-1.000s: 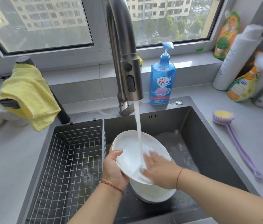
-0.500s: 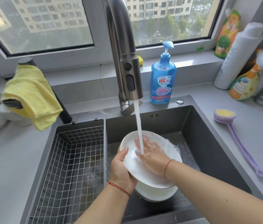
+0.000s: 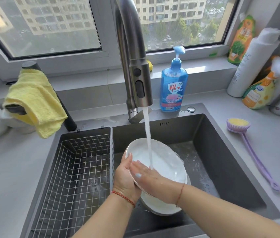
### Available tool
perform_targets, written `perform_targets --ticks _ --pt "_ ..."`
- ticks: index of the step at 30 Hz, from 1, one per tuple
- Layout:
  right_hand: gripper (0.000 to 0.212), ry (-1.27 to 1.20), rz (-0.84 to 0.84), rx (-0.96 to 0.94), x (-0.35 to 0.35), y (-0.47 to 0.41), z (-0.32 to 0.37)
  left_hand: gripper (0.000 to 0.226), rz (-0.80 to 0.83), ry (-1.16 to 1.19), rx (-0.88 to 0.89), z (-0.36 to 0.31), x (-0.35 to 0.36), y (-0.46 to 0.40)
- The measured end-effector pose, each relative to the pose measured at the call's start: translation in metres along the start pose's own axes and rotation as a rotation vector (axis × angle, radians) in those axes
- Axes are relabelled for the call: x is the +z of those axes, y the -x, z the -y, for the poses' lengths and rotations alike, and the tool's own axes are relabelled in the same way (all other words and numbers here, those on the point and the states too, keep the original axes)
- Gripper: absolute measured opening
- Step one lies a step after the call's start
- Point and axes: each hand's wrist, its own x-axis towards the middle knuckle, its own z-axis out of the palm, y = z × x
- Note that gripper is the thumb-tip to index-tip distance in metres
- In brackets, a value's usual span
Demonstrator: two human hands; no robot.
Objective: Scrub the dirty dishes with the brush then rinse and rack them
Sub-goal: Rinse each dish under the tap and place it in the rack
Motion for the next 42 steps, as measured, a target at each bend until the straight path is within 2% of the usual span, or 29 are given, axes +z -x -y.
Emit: perform_targets --ticks 3,5,7,9,10,13,15,17,19,20,22,25,29,32,36,38,40,42 --pt "0.05 -0.032 -0.114 -0.025 -0.001 -0.024 -0.016 0.062 0.068 0.053 0.032 0.001 -0.001 0.005" --pt "0.047 0.025 -0.162 0.027 -0.01 -0.028 -0.031 0.065 0.111 0.046 0.016 -0.001 0.001 0.011" --pt "0.054 0.224 -0.19 0.145 -0.018 -0.027 -0.043 0.067 0.085 0.041 0.036 -0.005 0.001 0.015" --pt "0.059 0.276 -0.183 0.266 -0.021 -0.018 -0.051 0.069 0.033 0.022 0.076 -0.01 0.001 0.015" --pt "0.055 0.277 -0.17 0.284 -0.019 -0.013 -0.054 0.067 0.008 0.003 0.095 -0.013 0.001 0.015" --pt "0.038 0.064 -0.107 0.28 -0.011 0.017 -0.04 0.047 -0.048 -0.063 0.169 -0.02 0.003 0.018" --pt "0.039 0.071 -0.066 0.159 -0.001 0.038 -0.028 0.045 -0.067 -0.098 0.208 -0.027 0.003 0.021" --pt "0.048 0.091 -0.139 -0.047 0.008 0.05 -0.02 0.046 -0.075 -0.15 0.235 -0.034 0.005 0.024" --pt "0.057 0.175 -0.274 -0.134 0.021 0.047 -0.017 0.045 -0.097 -0.205 0.259 -0.04 0.006 0.025" --pt "0.058 0.187 -0.337 -0.156 0.025 0.044 -0.016 0.044 -0.105 -0.234 0.267 -0.043 0.006 0.024" --pt "0.045 0.138 -0.391 -0.223 0.036 0.037 -0.02 0.043 -0.109 -0.289 0.271 -0.049 0.01 0.027" --pt "0.028 0.017 -0.453 -0.263 0.04 0.034 -0.006 0.06 -0.134 -0.344 0.217 -0.061 0.016 0.035" --pt "0.012 -0.055 -0.641 -0.261 0.035 0.029 0.021 0.058 -0.06 -0.327 0.167 -0.072 0.026 0.06" --pt "0.026 -0.13 -0.736 -0.186 0.032 0.023 0.04 0.053 0.024 -0.354 0.214 -0.077 0.025 0.08" --pt "0.028 -0.259 -0.773 -0.196 0.018 0.022 0.079 0.065 0.134 -0.404 0.352 -0.093 0.019 0.107" --pt "0.03 -0.33 -0.777 -0.225 0.016 0.018 0.098 0.057 0.198 -0.465 0.454 -0.099 0.014 0.116" --pt "0.028 -0.397 -0.746 -0.25 0.019 0.008 0.116 0.047 0.198 -0.511 0.541 -0.105 0.003 0.119" --pt "0.032 -0.412 -0.701 -0.255 0.028 -0.007 0.129 0.048 0.15 -0.513 0.601 -0.114 -0.014 0.114"
